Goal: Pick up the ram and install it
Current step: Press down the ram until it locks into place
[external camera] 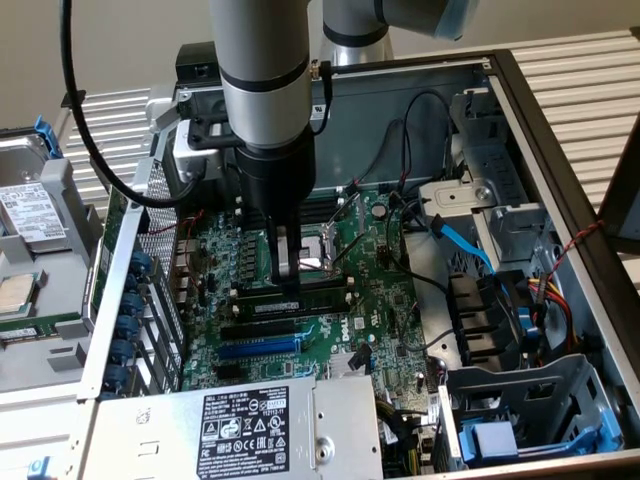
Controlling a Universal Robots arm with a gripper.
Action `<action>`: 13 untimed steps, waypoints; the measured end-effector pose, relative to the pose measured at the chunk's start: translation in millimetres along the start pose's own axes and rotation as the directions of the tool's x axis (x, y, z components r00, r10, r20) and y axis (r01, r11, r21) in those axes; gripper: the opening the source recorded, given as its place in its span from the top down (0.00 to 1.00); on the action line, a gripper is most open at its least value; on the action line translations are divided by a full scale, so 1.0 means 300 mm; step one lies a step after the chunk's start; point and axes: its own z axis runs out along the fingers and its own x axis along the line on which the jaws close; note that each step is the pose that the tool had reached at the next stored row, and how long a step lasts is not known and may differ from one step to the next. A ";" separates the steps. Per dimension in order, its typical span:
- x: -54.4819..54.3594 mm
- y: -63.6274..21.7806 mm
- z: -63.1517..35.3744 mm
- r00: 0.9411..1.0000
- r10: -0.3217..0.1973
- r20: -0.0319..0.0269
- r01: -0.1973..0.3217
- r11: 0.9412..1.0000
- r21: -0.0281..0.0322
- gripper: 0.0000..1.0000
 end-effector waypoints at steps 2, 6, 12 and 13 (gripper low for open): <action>0.000 0.000 -0.011 1.000 0.000 0.000 0.000 1.000 0.000 0.89; 0.000 0.000 -0.025 1.000 0.000 0.000 0.000 1.000 0.000 0.89; 0.000 0.000 -0.037 1.000 0.000 0.000 0.000 1.000 0.000 0.89; 0.000 0.000 -0.038 1.000 0.000 0.000 0.000 1.000 0.000 0.89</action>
